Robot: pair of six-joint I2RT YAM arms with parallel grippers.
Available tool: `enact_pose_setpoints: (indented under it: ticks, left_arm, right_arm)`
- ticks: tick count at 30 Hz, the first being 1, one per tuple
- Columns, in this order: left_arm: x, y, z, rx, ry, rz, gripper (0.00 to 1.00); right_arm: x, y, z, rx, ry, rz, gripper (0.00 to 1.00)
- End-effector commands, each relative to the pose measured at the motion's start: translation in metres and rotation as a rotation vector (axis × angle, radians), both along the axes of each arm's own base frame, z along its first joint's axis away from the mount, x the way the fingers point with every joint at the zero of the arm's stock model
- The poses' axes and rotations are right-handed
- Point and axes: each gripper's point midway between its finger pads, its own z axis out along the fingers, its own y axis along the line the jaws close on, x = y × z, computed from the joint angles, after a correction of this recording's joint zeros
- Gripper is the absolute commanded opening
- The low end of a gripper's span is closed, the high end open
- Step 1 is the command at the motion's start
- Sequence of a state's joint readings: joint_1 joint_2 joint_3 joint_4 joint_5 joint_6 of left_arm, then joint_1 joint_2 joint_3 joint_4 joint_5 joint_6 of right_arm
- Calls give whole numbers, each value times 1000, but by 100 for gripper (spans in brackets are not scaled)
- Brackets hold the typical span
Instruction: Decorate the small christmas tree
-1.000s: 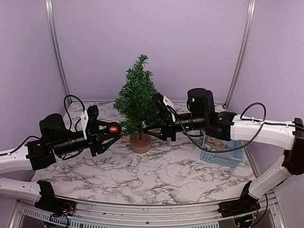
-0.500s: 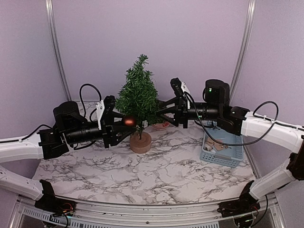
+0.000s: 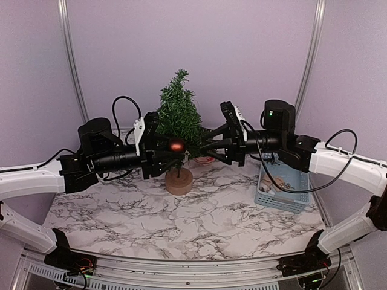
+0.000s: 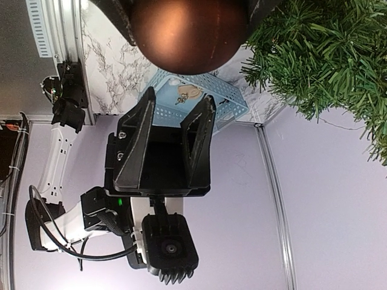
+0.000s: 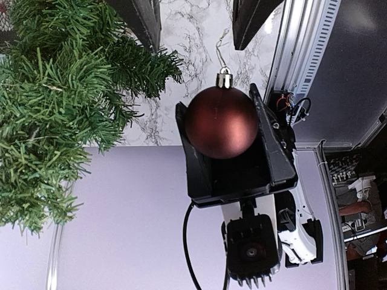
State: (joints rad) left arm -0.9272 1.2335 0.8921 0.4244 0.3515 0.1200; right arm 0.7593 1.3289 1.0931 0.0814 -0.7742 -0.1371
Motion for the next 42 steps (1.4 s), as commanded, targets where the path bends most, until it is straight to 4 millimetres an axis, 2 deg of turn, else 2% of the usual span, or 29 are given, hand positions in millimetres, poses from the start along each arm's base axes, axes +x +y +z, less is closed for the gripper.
enact_pose_setpoints:
  ticks: [1,7,12,17,23,33,42]
  left_arm:
    - [2,-2,26,-54,-53,-6,31]
    - [9,-5,32,-63,-56,16,30]
    - [11,-7,33,-63,-58,17,30]
    - [12,-6,32,-62,-59,26,30]
    - [13,-3,31,-58,-62,42,29]
    - [13,-2,33,-62,-69,44,29]
    - [17,1,32,-57,-78,77,27]
  right_arm:
    - [-17,0,21,45,-58,66,40]
    - [-7,17,14,-6,-37,25,39]
    - [-9,24,11,-19,-51,13,35]
    - [-9,23,15,-10,-64,-8,26]
    - [-9,20,15,-14,-73,-25,20]
    - [-4,19,11,-32,-76,-49,23]
    - [0,17,16,-27,-87,-75,3]
